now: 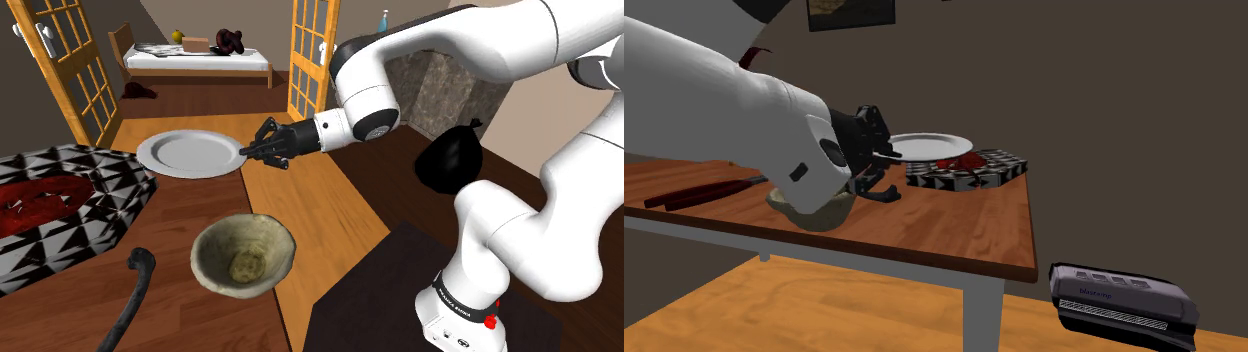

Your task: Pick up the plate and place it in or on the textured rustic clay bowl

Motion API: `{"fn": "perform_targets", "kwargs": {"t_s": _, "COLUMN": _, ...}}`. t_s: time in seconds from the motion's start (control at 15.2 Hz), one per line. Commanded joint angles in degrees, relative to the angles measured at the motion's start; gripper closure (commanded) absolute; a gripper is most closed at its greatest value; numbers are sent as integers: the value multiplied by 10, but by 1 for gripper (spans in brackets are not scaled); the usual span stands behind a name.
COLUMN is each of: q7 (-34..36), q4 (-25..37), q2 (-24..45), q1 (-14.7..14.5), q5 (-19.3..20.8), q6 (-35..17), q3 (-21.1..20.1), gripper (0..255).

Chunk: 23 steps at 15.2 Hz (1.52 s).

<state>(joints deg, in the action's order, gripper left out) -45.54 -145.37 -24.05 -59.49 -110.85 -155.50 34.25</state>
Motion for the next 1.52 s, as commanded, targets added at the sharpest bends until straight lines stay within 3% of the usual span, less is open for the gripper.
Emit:
{"fn": "perform_targets", "kwargs": {"t_s": 0.0, "q7": 23, "q4": 3, "q2": -13, "q1": -1, "q5": 20, "q6": -14, "q3": -5, "gripper": 255}}
{"fn": "perform_targets", "kwargs": {"t_s": 0.13, "q7": 45, "q4": 7, "q2": -23, "q1": -2, "q5": 38, "q6": -25, "q3": -10, "gripper": 255}}
{"fn": "perform_targets", "kwargs": {"t_s": 0.2, "q7": 34, "q4": -8, "q2": -41, "q1": -2, "q5": 22, "q6": -41, "q3": -25, "gripper": 255}}
{"fn": "perform_targets", "kwargs": {"t_s": 0.66, "q7": -45, "q4": -95, "q2": -151, "q1": 20, "q5": -132, "q6": -126, "q3": -154, "gripper": 255}}
{"fn": "perform_targets", "kwargs": {"t_s": 1.12, "q7": -81, "q4": -157, "q2": -241, "q1": 61, "q5": -309, "q6": -180, "q3": -331, "gripper": 255}}
{"fn": "perform_targets", "kwargs": {"t_s": 1.45, "q7": -101, "q4": -182, "q2": -235, "q1": 93, "q5": -343, "q6": -142, "q3": -360, "gripper": 255}}
